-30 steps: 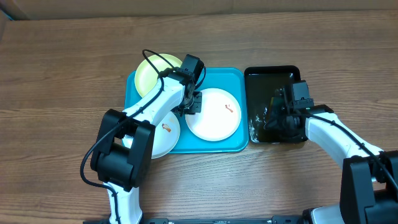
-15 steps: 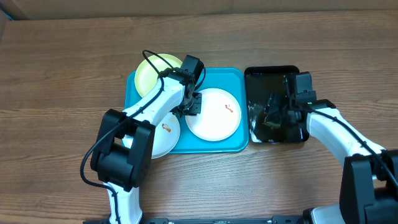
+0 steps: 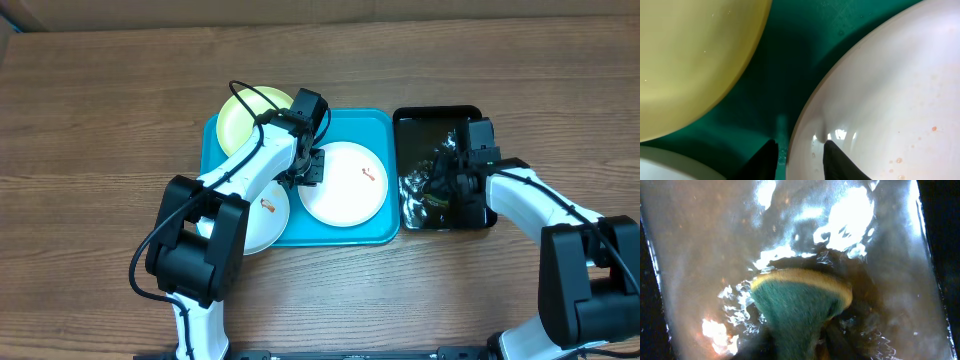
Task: Clean dirty plates on tray and stack at the side
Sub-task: 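Grasp the green sponge in the black tray with right gripper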
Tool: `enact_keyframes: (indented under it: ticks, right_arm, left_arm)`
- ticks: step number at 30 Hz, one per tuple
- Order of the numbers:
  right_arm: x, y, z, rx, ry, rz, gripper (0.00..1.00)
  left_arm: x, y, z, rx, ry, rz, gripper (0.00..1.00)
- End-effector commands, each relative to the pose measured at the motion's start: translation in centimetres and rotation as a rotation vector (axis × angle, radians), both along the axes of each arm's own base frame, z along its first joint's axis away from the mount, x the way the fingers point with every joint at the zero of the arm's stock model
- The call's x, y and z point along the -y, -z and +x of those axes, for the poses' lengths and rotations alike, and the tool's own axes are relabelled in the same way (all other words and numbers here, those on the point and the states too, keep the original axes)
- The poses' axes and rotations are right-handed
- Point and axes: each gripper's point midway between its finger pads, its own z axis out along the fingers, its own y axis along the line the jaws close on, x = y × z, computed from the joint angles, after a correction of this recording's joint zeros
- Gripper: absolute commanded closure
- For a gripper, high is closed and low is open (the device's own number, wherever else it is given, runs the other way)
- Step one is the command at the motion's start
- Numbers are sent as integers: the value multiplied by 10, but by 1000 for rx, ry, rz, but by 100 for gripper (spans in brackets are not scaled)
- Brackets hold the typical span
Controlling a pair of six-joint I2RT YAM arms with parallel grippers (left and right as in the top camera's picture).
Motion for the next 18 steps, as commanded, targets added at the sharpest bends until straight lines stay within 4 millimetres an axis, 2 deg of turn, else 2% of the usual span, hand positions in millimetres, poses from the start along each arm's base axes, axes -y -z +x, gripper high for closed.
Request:
enact_keyframes:
  ticks: [1,6,8,11,13,15,18]
  right_arm:
    - [-8,-27,10,20,-15,42,49]
    - [-4,-12,-16,-83,-12,25,45]
    - [-4,-6,-19,-84,-12,24,51]
    - [-3,-4,-19,-78,-12,25,96]
    - [-5,-5,-18,-75,-15,34,96]
    - [-6,-12,-16,-77,-16,35,96]
    - [-7,-32,-10,-65,-29,33,96]
  left_arm:
    - [1,4,-4,-19,3,-6,66]
    - [1,4,-4,-21,3,-5,66]
    - [1,4,-4,-20,3,-5,69]
    - [2,4,-3,-18,3,-9,79]
    - [2,4,-3,-18,3,-8,84]
    - [2,4,-4,-19,3,-8,96]
    - [1,4,-3,-17,2,-6,96]
